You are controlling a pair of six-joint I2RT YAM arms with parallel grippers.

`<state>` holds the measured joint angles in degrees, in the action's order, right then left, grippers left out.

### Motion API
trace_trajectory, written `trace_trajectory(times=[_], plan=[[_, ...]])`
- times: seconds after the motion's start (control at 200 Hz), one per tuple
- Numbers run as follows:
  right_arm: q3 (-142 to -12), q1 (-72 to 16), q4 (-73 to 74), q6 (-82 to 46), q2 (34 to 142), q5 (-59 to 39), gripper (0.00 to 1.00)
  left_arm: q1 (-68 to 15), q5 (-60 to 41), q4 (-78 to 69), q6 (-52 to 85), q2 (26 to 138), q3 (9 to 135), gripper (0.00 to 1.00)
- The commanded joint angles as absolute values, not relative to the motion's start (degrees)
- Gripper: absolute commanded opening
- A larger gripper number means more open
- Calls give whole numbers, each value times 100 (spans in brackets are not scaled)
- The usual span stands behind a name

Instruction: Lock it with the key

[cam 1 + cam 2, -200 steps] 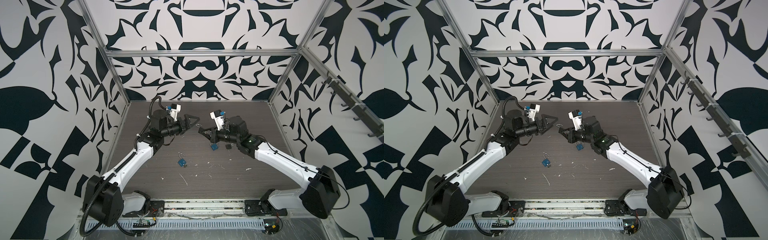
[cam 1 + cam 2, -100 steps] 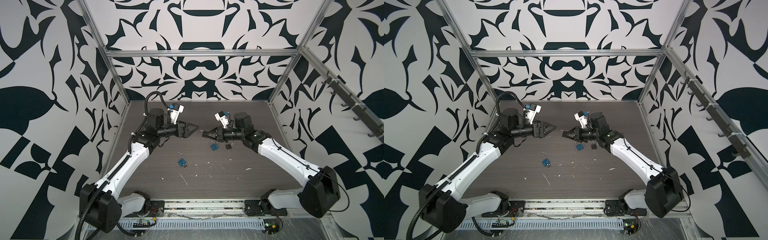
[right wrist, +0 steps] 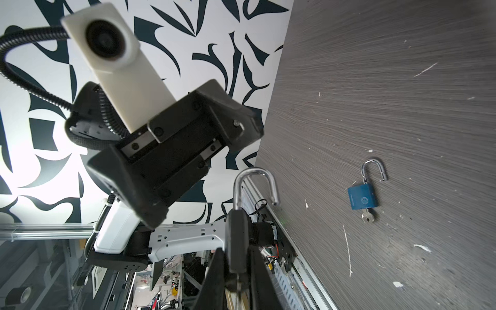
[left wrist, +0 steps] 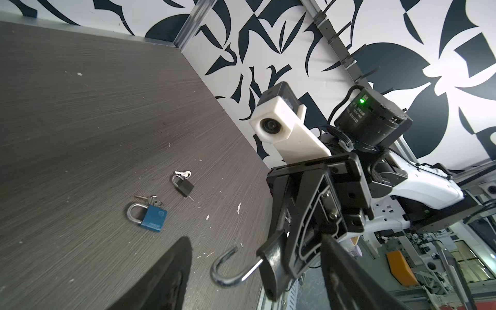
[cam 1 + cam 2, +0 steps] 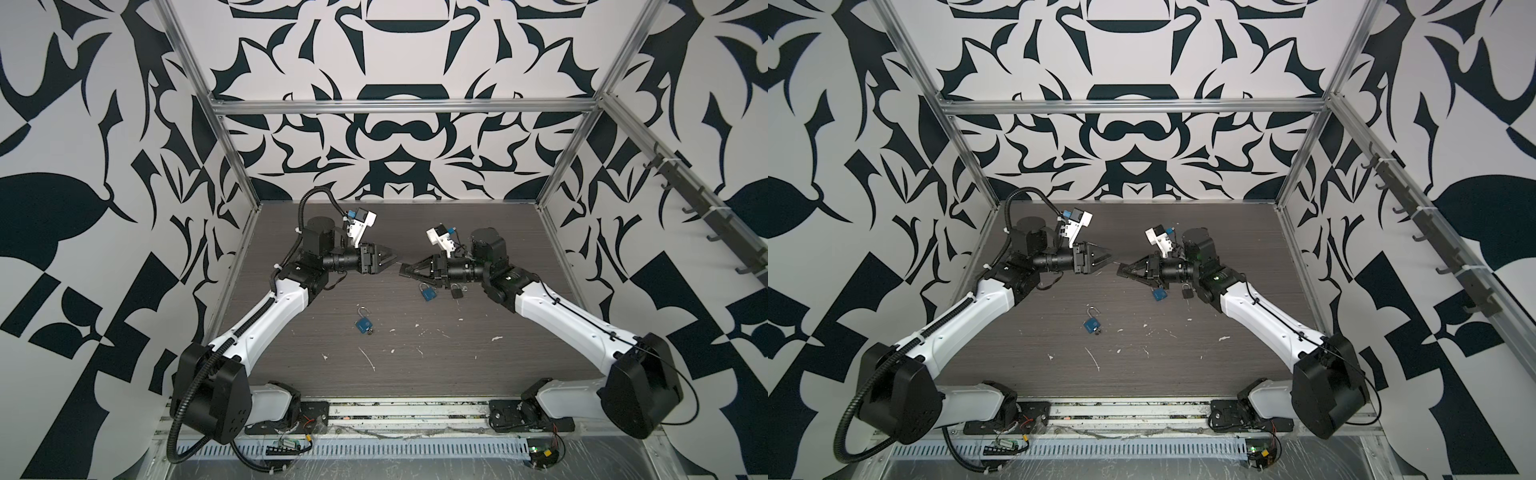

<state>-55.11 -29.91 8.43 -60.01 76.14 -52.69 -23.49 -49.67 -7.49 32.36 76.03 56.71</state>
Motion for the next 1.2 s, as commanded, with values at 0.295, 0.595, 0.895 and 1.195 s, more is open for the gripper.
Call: trace_trajectory(times=[0.295, 0.595, 0.895, 1.195], plan=[[-5708, -2992, 1866, -6507, 7781, -5581, 0, -2422, -5352, -1393, 3726, 7699, 5572, 67], [-5727, -2995, 1918, -6487, 7865, -5582, 0, -2426, -5353, -1422, 3766, 7664, 5467, 57], [-5722, -2989, 1960, -6491, 7833, -5599, 0, -2426, -5383, -1506, 3859, 7695, 5365, 52], [-5755, -2975, 1477, -6028, 7666, -5485, 0, -2430, -5429, -1741, 4087, 7686, 5258, 45]])
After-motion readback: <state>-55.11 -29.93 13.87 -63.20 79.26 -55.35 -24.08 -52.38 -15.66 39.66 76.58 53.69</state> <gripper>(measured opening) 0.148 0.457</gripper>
